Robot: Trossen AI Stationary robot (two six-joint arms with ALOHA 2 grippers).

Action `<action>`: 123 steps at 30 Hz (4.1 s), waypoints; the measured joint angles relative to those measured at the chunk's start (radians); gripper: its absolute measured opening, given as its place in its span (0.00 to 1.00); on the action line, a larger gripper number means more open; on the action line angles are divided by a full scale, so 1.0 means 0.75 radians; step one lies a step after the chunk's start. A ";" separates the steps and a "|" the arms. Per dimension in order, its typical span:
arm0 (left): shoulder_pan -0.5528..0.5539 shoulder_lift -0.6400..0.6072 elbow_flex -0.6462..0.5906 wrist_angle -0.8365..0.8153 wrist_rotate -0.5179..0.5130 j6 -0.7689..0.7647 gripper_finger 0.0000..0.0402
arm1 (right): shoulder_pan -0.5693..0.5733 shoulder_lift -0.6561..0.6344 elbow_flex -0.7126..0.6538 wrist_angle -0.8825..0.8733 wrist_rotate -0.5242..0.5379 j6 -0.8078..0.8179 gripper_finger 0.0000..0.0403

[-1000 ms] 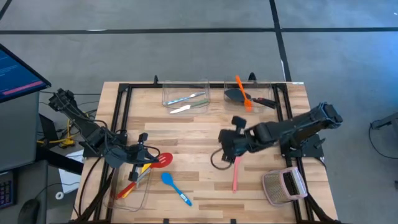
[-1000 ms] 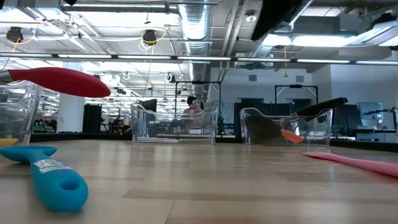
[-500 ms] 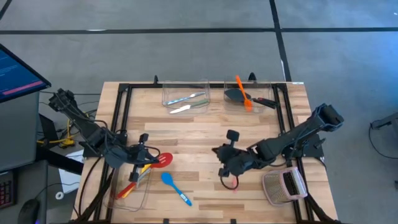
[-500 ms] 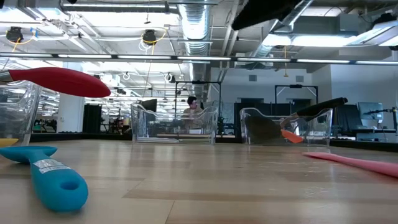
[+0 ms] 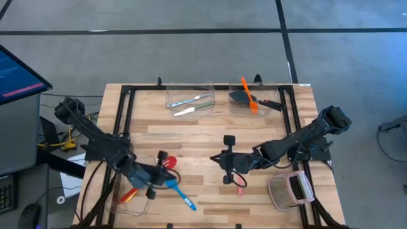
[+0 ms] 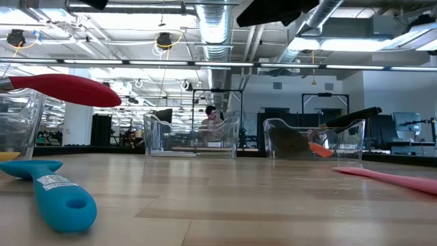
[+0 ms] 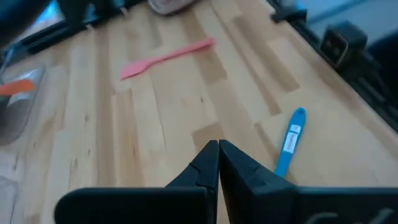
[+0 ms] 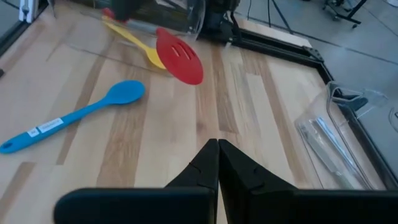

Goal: Pick & Place Kitchen Items
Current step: Put the blue serving spoon into the bottom transparent bin

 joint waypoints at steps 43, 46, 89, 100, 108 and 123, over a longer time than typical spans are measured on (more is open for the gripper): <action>0.257 0.456 0.380 -0.400 0.402 0.191 0.01 | -0.309 -0.930 -0.939 0.804 -0.451 -0.187 0.01; 0.261 0.491 0.390 -0.393 0.398 0.165 0.01 | -0.309 -1.101 -1.037 0.794 -0.451 -0.189 0.01; 0.099 0.580 0.419 -0.399 0.406 -0.194 0.01 | -0.309 -1.368 -1.191 0.741 -0.450 -0.062 0.00; 0.099 0.580 0.419 -0.387 0.433 -0.218 0.01 | -0.309 -1.368 -1.190 0.741 -0.449 -0.062 0.00; 0.106 0.580 0.419 -0.379 0.439 -0.184 0.01 | -0.309 -1.368 -1.190 0.720 -0.449 -0.059 0.00; 0.100 0.580 0.315 -0.361 0.416 -0.112 0.29 | -0.309 -1.368 -1.190 0.691 -0.449 -0.059 0.00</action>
